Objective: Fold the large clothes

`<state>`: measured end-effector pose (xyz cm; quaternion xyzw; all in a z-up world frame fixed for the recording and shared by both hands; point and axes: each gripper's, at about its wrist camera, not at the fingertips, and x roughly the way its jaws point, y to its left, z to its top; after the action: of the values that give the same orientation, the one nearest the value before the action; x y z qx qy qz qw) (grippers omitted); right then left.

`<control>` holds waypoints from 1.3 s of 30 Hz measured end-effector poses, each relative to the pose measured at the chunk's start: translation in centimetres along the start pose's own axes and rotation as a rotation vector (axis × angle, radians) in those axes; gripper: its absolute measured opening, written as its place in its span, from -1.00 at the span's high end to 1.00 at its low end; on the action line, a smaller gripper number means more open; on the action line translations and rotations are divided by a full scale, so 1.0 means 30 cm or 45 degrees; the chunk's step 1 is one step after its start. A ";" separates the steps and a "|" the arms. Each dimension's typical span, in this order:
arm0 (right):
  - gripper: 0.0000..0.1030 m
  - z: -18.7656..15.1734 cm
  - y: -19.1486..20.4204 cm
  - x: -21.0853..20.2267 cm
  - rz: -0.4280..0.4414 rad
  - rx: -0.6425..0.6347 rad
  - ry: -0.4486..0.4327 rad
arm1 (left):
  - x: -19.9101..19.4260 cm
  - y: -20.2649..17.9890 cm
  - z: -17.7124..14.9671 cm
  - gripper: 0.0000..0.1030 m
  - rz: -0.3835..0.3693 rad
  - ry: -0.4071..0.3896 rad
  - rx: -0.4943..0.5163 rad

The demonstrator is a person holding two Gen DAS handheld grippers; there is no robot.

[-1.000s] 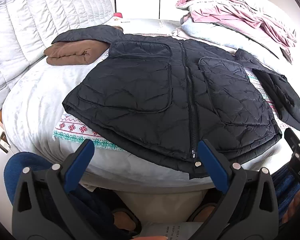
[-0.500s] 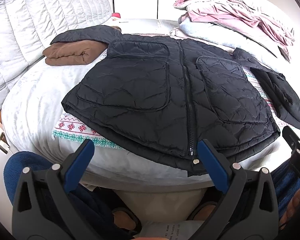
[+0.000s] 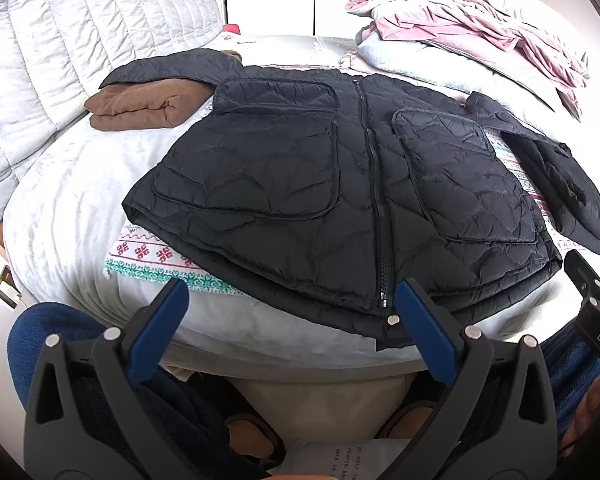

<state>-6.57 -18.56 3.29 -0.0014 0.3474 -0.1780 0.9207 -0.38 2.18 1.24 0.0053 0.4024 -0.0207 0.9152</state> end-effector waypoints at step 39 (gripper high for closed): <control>-1.00 -0.011 -0.017 0.047 -0.011 0.005 0.042 | 0.020 0.016 -0.006 -1.00 0.007 0.009 -0.002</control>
<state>-5.96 -19.46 2.20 0.0017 0.3624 -0.1827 0.9140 -0.10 2.65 0.68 0.0056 0.4056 -0.0176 0.9139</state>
